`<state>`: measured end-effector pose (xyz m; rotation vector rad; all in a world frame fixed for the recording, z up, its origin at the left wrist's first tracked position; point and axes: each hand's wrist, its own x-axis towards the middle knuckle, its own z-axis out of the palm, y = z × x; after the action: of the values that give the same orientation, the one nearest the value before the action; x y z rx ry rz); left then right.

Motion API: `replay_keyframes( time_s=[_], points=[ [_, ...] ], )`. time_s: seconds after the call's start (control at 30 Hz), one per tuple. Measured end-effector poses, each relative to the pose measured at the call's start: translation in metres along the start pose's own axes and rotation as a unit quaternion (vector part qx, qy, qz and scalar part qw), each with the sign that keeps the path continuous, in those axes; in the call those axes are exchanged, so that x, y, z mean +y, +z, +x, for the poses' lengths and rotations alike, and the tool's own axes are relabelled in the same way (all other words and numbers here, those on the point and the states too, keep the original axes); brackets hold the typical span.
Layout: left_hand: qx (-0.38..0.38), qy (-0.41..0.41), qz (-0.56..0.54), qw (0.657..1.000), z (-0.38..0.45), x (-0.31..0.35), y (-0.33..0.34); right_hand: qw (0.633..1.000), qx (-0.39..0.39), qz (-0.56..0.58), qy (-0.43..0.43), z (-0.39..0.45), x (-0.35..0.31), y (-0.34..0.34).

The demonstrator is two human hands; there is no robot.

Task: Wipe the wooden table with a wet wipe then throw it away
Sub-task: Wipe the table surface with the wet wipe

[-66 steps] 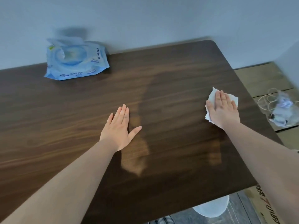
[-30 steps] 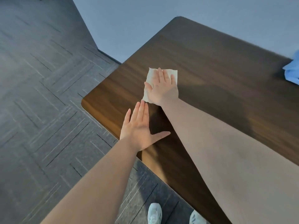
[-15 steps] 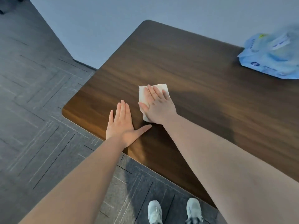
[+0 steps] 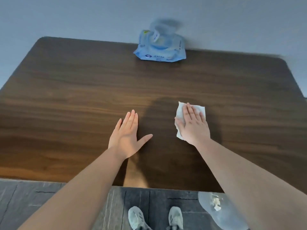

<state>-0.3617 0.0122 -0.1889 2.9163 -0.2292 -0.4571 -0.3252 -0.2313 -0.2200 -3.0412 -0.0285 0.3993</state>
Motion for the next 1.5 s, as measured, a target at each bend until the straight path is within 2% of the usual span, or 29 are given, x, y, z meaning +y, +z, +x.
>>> replay_keyframes(
  time_s=[0.23, 0.33, 0.5, 0.7, 0.87, 1.03, 1.27, 1.4, 1.5],
  points=[
    [-0.028, 0.09, 0.044, 0.995, 0.027, 0.12, 0.03, 0.985, 0.003, 0.038, 0.169, -0.057, 0.178, -0.006],
    [-0.033, 0.076, 0.077, 0.994, 0.031, 0.145, 0.038, 0.976, -0.001, 0.037, 0.213, -0.076, 0.226, -0.007],
    [-0.035, 0.058, 0.101, 0.993, 0.03, 0.149, 0.041, 0.966, 0.018, 0.058, 0.252, -0.087, 0.269, -0.006],
    [-0.054, 0.041, 0.088, 0.994, 0.031, 0.152, 0.038, 0.958, 0.025, 0.073, 0.275, -0.082, 0.262, -0.006],
    [-0.062, 0.056, 0.053, 0.995, 0.021, 0.145, 0.031, 0.97, 0.013, 0.067, 0.234, -0.07, 0.208, -0.004],
    [-0.031, 0.028, 0.044, 0.998, -0.004, 0.087, 0.023, 0.985, 0.021, 0.063, 0.161, -0.05, 0.105, 0.001],
    [0.003, -0.113, 0.046, 0.992, -0.065, -0.071, 0.0, 0.998, 0.021, 0.049, 0.037, -0.014, -0.072, 0.011],
    [-0.014, -0.234, 0.052, 0.971, -0.103, -0.174, -0.006, 0.998, 0.028, 0.035, -0.04, 0.003, -0.173, 0.016],
    [-0.019, -0.273, 0.028, 0.961, -0.121, -0.219, -0.002, 0.994, 0.038, 0.02, -0.097, 0.011, -0.24, 0.02]
  ],
)
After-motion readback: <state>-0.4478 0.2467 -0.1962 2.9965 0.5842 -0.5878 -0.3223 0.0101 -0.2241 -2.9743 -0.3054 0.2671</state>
